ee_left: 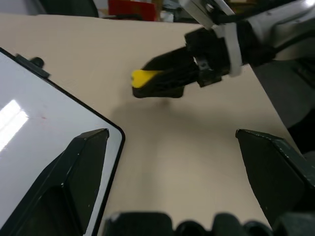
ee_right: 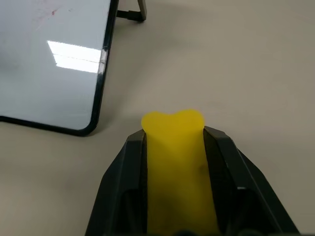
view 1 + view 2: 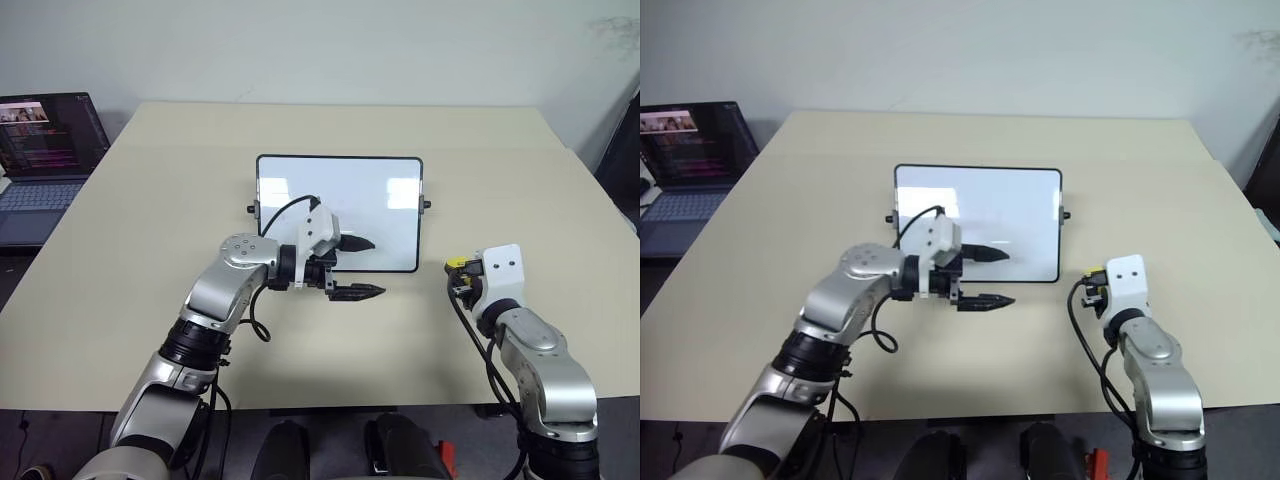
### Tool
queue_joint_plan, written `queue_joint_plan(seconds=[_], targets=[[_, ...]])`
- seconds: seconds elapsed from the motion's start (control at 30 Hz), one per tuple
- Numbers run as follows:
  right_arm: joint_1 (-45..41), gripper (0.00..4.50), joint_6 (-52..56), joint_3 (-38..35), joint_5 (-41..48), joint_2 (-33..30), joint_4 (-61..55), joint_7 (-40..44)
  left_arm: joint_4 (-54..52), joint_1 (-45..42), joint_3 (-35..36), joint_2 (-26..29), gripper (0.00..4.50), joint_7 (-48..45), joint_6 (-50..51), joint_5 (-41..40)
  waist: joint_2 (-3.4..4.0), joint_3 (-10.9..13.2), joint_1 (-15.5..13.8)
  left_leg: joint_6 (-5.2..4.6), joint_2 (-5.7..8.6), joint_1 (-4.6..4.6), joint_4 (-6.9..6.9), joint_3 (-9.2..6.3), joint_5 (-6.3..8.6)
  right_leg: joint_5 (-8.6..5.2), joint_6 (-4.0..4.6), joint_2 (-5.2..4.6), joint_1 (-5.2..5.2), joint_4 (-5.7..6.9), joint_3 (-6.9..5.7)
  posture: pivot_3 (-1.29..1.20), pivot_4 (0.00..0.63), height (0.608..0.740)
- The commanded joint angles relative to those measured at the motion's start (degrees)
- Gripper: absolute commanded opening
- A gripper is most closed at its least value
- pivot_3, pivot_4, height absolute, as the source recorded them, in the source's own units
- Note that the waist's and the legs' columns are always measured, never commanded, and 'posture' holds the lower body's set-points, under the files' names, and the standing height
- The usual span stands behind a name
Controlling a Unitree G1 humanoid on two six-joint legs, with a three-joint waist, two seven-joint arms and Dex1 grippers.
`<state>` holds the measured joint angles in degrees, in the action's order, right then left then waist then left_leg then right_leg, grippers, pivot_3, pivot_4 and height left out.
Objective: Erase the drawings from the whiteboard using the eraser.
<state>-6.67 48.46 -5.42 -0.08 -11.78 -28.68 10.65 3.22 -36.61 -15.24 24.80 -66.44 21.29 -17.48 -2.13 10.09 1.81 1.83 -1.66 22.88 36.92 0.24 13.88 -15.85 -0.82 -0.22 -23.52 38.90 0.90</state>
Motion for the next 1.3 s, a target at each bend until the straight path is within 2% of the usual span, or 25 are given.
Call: queue_joint_plan(seconds=[0.03, 0.47, 0.5, 0.53, 0.67, 0.7, 0.73, 0.77, 0.87, 1.0, 1.1, 1.3], targets=[[-1.11, 1.25, -1.44, 0.01, -1.34, -0.32, 1.85, -2.32, 0.38, -1.84, -1.81, -0.83, 4.50, -2.04, -3.76, 1.45, 0.00, 0.00, -0.04, 0.00, 0.00, 0.02, 0.00, 0.01, 0.00, 0.00, 0.00, -0.01, 0.00, -0.02, 0.01, 0.00, 0.150, 0.740], [-2.35, 1.25, -1.99, -3.92, 1.34, 2.45, 4.62, -5.01, 3.82, -2.55, -3.67, -3.81, 4.50, -2.57, -8.31, 4.23, 0.00, 0.00, -0.03, -0.01, -0.01, 0.04, 0.00, 0.00, 0.01, -0.03, 0.05, 0.00, -0.01, -0.02, 0.01, 0.00, 0.150, 0.740], [-2.42, 1.60, -2.24, -4.31, 1.51, 2.65, 4.91, -5.47, 3.93, -2.56, -3.61, -3.90, 4.50, -2.57, -8.38, 4.31, 0.00, 0.00, -0.03, -0.01, -0.01, 0.04, 0.00, 0.01, 0.01, -0.03, 0.05, 0.00, -0.01, -0.03, 0.03, 0.00, 0.150, 0.740], [-2.48, 1.60, -2.27, -4.65, 1.89, 2.77, 5.17, -5.59, 4.02, -2.56, -3.56, -3.98, 4.50, -2.57, -8.46, 4.40, 0.00, 0.00, -0.03, -0.01, -0.01, 0.05, 0.00, 0.01, 0.01, -0.03, 0.05, 0.00, -0.01, -0.03, 0.03, 0.00, 0.150, 0.740], [-2.67, 2.72, -3.31, -5.50, 2.51, 2.86, 6.04, -6.21, 4.05, -2.36, -3.32, -4.22, 4.50, -2.43, -8.45, 4.52, 0.00, 0.00, -0.05, -0.01, -0.01, 0.05, 0.00, 0.00, 0.00, -0.03, 0.05, 0.00, 0.00, -0.02, 0.02, 0.00, 0.150, 0.740], [-2.68, 2.72, -3.43, -5.54, 2.62, 2.82, 6.08, -6.22, 4.04, -2.29, -3.30, -4.24, 4.50, -2.40, -8.49, 4.54, 0.00, 0.00, -0.04, -0.01, -0.01, 0.05, 0.00, 0.00, 0.00, -0.03, 0.05, 0.00, -0.01, -0.02, 0.02, 0.00, 0.150, 0.740], [-2.67, 3.21, -3.52, -5.56, 2.72, 2.80, 6.10, -6.22, 4.05, -2.23, -3.28, -4.27, 4.50, -2.35, -8.51, 4.55, 0.00, 0.00, -0.02, -0.01, -0.01, 0.04, 0.00, 0.01, 0.01, -0.03, 0.05, 0.00, -0.01, -0.02, 0.02, 0.00, 0.150, 0.740], [-2.65, 3.42, -3.64, -5.57, 2.83, 2.83, 6.11, -6.23, 4.06, -2.18, -3.26, -4.29, 4.50, -2.31, -8.53, 4.56, 0.00, 0.00, -0.02, -0.01, -0.01, 0.04, 0.00, 0.01, 0.01, -0.03, 0.05, 0.00, 0.00, -0.02, 0.02, 0.00, 0.150, 0.740], [-2.56, 4.46, -4.54, -5.45, 3.03, 2.88, 5.73, -6.37, 3.61, -1.67, -2.78, -4.41, 4.50, -1.40, -8.19, 4.40, 0.00, 0.00, -0.02, -0.01, -0.01, 0.04, 0.00, 0.00, 0.01, -0.03, 0.05, 0.00, -0.01, -0.02, 0.01, 0.00, 0.150, 0.740], [-2.50, 4.46, -7.20, -5.44, 3.60, 3.02, 3.11, -6.66, 1.76, -0.20, -0.11, -4.16, 4.50, 1.86, -6.26, 3.22, 0.00, 0.00, 0.01, -0.01, -0.01, 0.04, 0.01, 0.01, 0.01, -0.03, 0.05, 0.00, -0.01, -0.02, 0.02, 0.00, 0.150, 0.740], [-1.19, 4.46, -8.26, -4.62, 4.67, 2.81, -2.29, -5.65, -3.53, 3.69, 4.53, -3.48, 4.50, 7.67, -2.06, 1.42, 0.02, 0.01, 0.16, -0.01, -0.07, 0.04, -0.01, 0.00, 0.01, -0.03, 0.05, 0.01, -0.01, 0.00, 0.04, 0.00, 0.150, 0.740], [8.69, 4.46, -11.18, -1.32, 5.75, 2.96, -12.18, -3.70, -21.40, 19.56, 14.63, -5.44, 4.50, 24.22, 7.52, -2.17, 0.03, -0.01, -0.10, 0.06, -0.20, 0.03, -0.03, -0.10, 0.06, -0.08, 0.03, -0.24, 0.01, 0.01, -0.03, 0.00, 0.150, 0.740]])
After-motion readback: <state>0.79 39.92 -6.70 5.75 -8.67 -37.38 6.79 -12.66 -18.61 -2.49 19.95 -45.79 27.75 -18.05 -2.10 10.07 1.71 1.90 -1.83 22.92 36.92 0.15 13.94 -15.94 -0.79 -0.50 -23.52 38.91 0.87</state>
